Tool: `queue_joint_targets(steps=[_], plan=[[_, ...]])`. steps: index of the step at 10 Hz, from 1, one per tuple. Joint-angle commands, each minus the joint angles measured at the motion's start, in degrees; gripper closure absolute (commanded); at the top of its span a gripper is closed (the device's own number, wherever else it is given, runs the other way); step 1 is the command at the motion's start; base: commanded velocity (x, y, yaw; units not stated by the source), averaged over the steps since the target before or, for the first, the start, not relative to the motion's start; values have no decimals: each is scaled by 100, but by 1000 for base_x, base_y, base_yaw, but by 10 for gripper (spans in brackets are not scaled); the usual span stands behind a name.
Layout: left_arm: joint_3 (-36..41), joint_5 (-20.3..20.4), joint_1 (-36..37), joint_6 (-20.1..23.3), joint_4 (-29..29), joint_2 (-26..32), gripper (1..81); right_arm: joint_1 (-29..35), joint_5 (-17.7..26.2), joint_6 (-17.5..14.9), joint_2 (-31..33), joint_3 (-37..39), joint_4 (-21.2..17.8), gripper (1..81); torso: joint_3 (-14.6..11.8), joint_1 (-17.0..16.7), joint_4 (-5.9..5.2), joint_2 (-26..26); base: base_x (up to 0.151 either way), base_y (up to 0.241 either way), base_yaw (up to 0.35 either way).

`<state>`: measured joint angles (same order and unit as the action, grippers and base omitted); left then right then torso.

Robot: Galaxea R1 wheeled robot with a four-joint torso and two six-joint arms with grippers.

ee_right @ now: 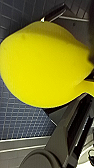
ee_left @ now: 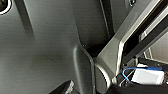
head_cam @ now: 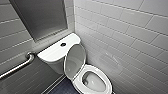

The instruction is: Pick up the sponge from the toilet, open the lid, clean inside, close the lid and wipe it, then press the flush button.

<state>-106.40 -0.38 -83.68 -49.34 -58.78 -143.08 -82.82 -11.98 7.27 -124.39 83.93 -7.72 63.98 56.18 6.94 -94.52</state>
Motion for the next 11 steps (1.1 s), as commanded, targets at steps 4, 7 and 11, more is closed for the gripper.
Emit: queue_joint_targets(steps=[4, 7, 11], plan=[[-592, 117, -215, -199, 658, -36, 10, 1586, 451, -797, 957, -1019, -1048, 811, 0, 0, -2, 0, 0, 0, 0], [-1102, 65, -355, -121, 666, -362, 10, 2712, 1285, -771, 957, -1266, -1074, 811, 0, 0, -2, 0, 0, 0, 0], [-1112, 73, -479, 3056, 2848, -415, 10, 3573, 1601, -771, 966, -1354, -1083, 811, 0, 0, -2, 0, 0, 0, 0]])
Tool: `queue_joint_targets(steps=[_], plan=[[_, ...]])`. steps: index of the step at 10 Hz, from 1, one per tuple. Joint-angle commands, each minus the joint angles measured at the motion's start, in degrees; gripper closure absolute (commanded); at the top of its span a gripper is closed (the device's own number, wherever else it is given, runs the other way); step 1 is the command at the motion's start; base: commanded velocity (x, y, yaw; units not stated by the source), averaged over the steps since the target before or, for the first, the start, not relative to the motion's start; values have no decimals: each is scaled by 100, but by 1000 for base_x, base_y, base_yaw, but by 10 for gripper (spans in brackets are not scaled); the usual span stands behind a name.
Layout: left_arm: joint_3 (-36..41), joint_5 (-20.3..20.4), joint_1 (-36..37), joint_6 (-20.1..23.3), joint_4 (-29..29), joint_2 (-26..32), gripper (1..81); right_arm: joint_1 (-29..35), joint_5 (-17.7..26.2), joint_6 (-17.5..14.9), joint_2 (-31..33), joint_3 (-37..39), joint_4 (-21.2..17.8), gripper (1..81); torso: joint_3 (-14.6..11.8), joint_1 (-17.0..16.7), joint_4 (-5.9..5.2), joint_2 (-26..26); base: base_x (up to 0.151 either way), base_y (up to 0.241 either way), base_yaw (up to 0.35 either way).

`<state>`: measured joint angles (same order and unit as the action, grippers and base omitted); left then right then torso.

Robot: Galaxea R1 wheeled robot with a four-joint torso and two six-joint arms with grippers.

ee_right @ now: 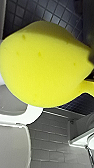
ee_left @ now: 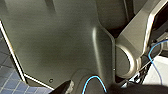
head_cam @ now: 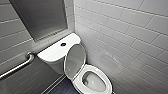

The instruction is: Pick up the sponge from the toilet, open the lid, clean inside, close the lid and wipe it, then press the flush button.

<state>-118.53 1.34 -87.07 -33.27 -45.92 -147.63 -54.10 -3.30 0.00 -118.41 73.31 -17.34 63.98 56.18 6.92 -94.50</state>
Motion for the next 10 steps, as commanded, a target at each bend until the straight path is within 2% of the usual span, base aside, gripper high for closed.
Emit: queue_joint_targets(steps=[1, 3, 4, 5, 6, 10], plan=[[101, -108, -149, 2246, 2307, -4, 10, 955, 839, -35, 342, -292, -139, 811, 0, 0, 0, 0, 0, 0, 0], [84, -108, -140, 3482, 3692, -66, 10, 1624, 1042, 18, 254, -179, -191, 811, 0, 0, 0, 0, 0, 0, 0], [75, -117, -140, 3887, 4177, -101, 10, 2002, 1226, 70, 122, -21, -270, 811, 0, 0, 0, 0, 0, 0, 0], [75, -108, -140, 4065, 4477, -145, 10, 2380, 1489, 140, -114, 242, -314, 811, 0, 0, 0, 0, 0, 0, 0], [67, -117, -148, 4039, 4513, -180, 10, 2679, 1762, 237, -370, 524, -332, 811, 0, 0, 0, 0, 0, 0, 0], [-408, -204, -149, 4065, 4522, -513, 10, 3207, 1903, 272, -1223, 1561, -349, 811, 2, 0, 0, 0, 0, 0, 0]])
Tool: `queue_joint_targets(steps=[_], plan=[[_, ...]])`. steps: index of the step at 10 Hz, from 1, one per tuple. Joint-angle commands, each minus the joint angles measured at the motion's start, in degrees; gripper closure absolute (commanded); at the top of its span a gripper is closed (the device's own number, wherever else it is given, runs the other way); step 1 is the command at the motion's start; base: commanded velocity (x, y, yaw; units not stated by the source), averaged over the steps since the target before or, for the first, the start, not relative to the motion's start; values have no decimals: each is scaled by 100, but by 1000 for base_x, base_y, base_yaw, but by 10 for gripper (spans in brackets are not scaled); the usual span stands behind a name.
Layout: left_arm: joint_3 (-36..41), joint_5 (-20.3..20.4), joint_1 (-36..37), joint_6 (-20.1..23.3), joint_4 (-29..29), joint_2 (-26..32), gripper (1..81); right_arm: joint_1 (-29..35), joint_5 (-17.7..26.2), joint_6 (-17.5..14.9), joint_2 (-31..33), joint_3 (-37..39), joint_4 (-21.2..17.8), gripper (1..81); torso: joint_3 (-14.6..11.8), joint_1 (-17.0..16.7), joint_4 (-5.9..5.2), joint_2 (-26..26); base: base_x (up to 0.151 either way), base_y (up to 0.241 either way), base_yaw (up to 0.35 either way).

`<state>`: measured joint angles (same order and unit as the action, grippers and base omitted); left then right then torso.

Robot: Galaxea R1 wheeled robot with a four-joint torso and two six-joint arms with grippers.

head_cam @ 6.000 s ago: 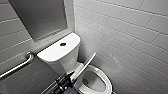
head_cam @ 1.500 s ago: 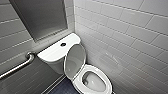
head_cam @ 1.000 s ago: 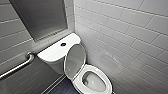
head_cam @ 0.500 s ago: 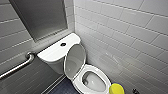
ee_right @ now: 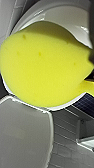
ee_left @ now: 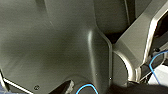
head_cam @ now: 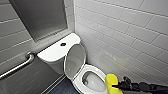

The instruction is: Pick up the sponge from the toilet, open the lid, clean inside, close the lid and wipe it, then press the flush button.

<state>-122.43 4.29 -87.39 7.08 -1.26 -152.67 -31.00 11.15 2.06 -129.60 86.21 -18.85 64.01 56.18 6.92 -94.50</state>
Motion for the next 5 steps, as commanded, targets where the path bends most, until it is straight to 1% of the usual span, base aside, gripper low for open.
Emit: queue_joint_targets(steps=[1, 2, 3, 5], plan=[[-79, -499, -125, 30, -6, -53, 10, 1029, 624, 92, -323, 465, -198, 811, 0, 0, 0, 0, 0, 0, 0], [-79, -474, -151, 39, -24, -62, 10, 1126, 756, 146, -534, 667, -190, 811, 0, 0, 0, 0, 0, 0, 0], [-79, -438, -151, 39, -33, -79, 10, 1169, 774, 146, -710, 817, -172, 811, 0, 369, 0, -573, 0, 0, 0], [-79, -429, -151, 48, -68, -115, 10, 1249, 783, 146, -1053, 1107, -146, 811, 0, 396, 0, -614, 0, 0, 0]])
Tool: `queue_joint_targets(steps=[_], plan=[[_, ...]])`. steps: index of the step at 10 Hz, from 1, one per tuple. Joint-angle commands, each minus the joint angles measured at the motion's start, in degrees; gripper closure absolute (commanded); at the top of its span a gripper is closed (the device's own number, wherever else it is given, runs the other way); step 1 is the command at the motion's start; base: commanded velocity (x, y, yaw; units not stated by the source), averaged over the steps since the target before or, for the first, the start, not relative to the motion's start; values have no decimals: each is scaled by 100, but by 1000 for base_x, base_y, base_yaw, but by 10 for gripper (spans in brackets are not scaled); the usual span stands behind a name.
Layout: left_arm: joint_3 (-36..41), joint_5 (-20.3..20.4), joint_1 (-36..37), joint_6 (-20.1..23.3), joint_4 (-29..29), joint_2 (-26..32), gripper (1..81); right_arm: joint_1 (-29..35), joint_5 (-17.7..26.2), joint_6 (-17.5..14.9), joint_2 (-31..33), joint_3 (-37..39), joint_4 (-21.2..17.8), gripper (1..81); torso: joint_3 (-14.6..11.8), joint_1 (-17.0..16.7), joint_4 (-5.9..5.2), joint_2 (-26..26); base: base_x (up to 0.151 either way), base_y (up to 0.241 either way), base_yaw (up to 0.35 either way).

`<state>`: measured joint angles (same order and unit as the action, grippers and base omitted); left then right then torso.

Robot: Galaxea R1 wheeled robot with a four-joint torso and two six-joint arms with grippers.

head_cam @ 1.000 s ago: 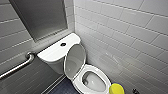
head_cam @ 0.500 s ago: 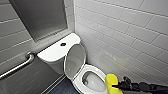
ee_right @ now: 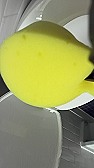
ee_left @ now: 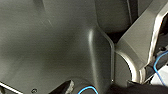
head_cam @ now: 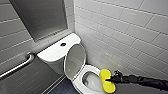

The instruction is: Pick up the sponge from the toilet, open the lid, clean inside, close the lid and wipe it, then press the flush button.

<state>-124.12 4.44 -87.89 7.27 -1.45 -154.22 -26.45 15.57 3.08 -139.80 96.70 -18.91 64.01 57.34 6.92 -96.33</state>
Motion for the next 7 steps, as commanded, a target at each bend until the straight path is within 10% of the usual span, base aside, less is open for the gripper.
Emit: queue_joint_targets(steps=[1, 5, 7], plan=[[90, -444, -101, 29, -48, 57, 10, 882, 350, 43, -138, 94, -131, 811, 156, 354, 0, -549, 0, 0, 0], [90, -444, -110, 29, -40, 40, 10, 1181, 570, 43, -638, 471, -140, 811, 838, 247, 0, -439, 0, 0, 0], [90, -444, -119, 29, -40, 40, 10, 1286, 588, 43, -815, 700, -139, 811, 697, 260, 2, -461, 0, 0, 0]])
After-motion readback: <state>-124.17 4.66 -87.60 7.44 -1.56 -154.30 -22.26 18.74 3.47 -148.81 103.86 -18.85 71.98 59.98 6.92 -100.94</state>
